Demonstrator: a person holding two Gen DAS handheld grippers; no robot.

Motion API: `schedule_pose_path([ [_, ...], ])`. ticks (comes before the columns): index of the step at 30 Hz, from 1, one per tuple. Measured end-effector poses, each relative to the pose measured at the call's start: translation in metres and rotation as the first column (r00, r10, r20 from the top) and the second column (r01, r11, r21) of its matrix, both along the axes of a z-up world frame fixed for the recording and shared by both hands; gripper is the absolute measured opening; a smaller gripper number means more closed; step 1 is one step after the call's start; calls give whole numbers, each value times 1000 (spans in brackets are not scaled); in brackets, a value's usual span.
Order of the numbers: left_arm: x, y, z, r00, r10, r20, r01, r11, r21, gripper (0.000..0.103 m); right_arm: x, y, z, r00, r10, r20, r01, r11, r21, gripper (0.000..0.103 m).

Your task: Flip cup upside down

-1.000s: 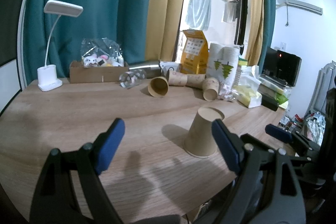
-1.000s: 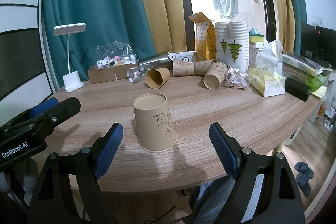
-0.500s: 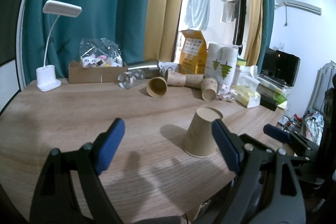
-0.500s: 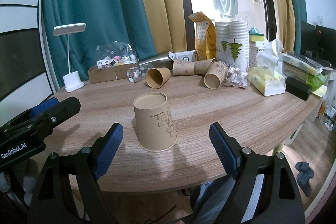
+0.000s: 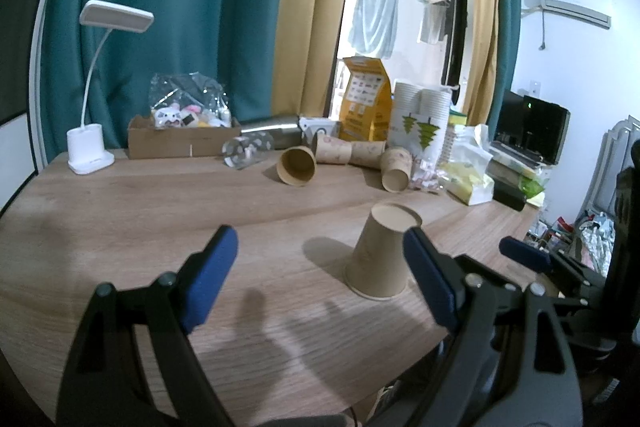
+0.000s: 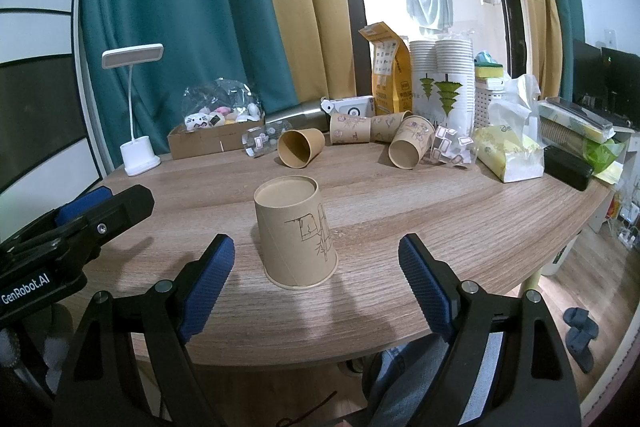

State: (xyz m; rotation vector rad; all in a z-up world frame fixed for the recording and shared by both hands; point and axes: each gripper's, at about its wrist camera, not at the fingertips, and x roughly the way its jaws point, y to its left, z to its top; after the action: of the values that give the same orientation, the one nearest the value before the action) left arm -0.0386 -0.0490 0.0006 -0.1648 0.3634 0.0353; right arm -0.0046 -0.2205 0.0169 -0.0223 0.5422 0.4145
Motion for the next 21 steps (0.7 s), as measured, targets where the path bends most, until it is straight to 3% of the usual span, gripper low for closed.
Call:
schedule_pose_path([
  [21, -1, -1, 0, 1000, 0, 1, 0, 1000, -1, 86, 0, 1, -1, 1000, 1, -2, -1, 1000, 1, 86],
])
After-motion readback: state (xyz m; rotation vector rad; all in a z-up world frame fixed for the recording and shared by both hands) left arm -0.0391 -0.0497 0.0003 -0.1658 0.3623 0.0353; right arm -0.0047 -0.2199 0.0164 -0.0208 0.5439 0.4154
